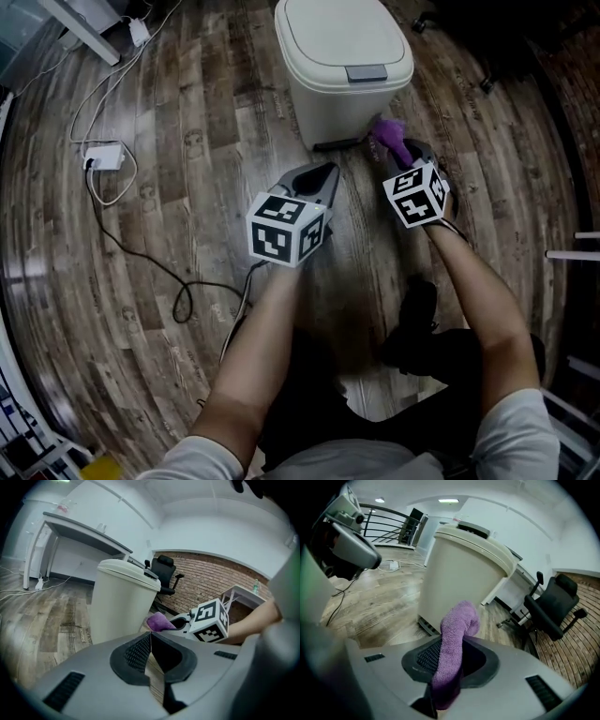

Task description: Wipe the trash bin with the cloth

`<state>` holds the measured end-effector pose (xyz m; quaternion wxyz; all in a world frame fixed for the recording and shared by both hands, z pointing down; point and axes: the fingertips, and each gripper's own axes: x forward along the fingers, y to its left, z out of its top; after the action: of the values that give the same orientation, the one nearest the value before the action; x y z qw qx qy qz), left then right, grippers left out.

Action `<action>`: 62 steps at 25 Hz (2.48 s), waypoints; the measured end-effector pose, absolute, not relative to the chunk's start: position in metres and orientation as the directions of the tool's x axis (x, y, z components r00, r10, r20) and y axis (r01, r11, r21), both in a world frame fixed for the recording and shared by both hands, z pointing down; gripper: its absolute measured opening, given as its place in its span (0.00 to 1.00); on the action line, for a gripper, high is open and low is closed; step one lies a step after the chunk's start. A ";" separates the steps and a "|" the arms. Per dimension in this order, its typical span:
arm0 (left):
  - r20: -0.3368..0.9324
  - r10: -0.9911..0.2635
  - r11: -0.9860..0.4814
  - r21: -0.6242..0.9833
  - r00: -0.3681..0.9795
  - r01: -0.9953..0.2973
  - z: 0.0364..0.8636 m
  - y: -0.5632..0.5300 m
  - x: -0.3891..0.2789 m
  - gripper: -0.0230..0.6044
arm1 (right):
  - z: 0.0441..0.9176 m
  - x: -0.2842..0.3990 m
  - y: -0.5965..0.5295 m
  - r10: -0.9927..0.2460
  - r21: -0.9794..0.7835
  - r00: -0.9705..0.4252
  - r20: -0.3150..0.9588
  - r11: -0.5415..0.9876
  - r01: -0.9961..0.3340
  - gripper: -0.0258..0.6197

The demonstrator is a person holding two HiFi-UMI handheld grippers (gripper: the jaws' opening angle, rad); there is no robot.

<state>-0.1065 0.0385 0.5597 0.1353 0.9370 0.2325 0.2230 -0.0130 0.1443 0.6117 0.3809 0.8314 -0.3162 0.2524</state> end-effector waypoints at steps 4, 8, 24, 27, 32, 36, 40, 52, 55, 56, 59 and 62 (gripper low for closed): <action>0.349 0.527 -0.838 0.362 0.775 0.408 0.558 0.058 -0.105 0.04 | 0.607 0.026 0.178 -0.250 0.464 0.717 0.651 -0.616 -0.637 0.18; 0.351 0.540 -0.831 0.364 0.765 0.420 0.555 0.067 -0.107 0.04 | 0.603 0.067 0.173 -0.234 0.415 0.734 0.637 -0.699 -0.583 0.18; 0.396 0.476 -0.861 0.392 0.785 0.325 0.565 0.036 -0.115 0.04 | 0.615 0.004 0.084 -0.380 0.399 0.725 0.574 -0.643 -0.654 0.18; 0.404 0.472 -0.862 0.397 0.783 0.315 0.567 0.033 -0.116 0.04 | 0.620 -0.007 0.065 -0.410 0.385 0.707 0.576 -0.627 -0.677 0.18; 0.417 0.427 -0.885 0.374 0.803 0.277 0.567 0.018 -0.119 0.04 | 0.625 -0.015 0.042 -0.436 0.364 0.693 0.574 -0.622 -0.693 0.18; 0.426 0.395 -0.898 0.364 0.814 0.246 0.568 0.004 -0.123 0.04 | 0.632 -0.022 0.027 -0.454 0.355 0.677 0.579 -0.608 -0.710 0.18; 0.439 0.370 -0.909 0.355 0.819 0.220 0.570 -0.008 -0.127 0.04 | 0.638 -0.028 0.011 -0.472 0.343 0.655 0.590 -0.588 -0.732 0.18; 0.476 0.319 -0.918 0.371 0.819 0.142 0.581 -0.035 -0.137 0.04 | 0.638 -0.074 -0.053 -0.708 0.192 0.400 0.582 -0.358 -0.914 0.18; 0.474 0.362 -0.906 0.381 0.803 0.184 0.582 -0.018 -0.133 0.04 | 0.650 -0.069 -0.028 -0.660 0.224 0.422 0.622 -0.366 -0.903 0.18; 0.472 0.380 -0.900 0.386 0.795 0.202 0.583 -0.012 -0.131 0.04 | 0.656 -0.065 -0.016 -0.638 0.236 0.433 0.638 -0.373 -0.897 0.18; 0.461 0.434 -0.880 0.399 0.774 0.256 0.583 0.008 -0.128 0.04 | 0.675 -0.051 0.024 -0.565 0.258 0.459 0.686 -0.400 -0.879 0.18; 0.464 0.473 -0.868 0.392 0.749 0.306 0.584 0.026 -0.126 0.04 | 0.696 -0.038 0.066 -0.487 0.281 0.479 0.730 -0.425 -0.861 0.18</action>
<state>-0.1262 0.0265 0.5843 0.1471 0.9234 0.2109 0.2851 -0.0381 0.0662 0.6958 0.3283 0.7947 -0.4242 0.2843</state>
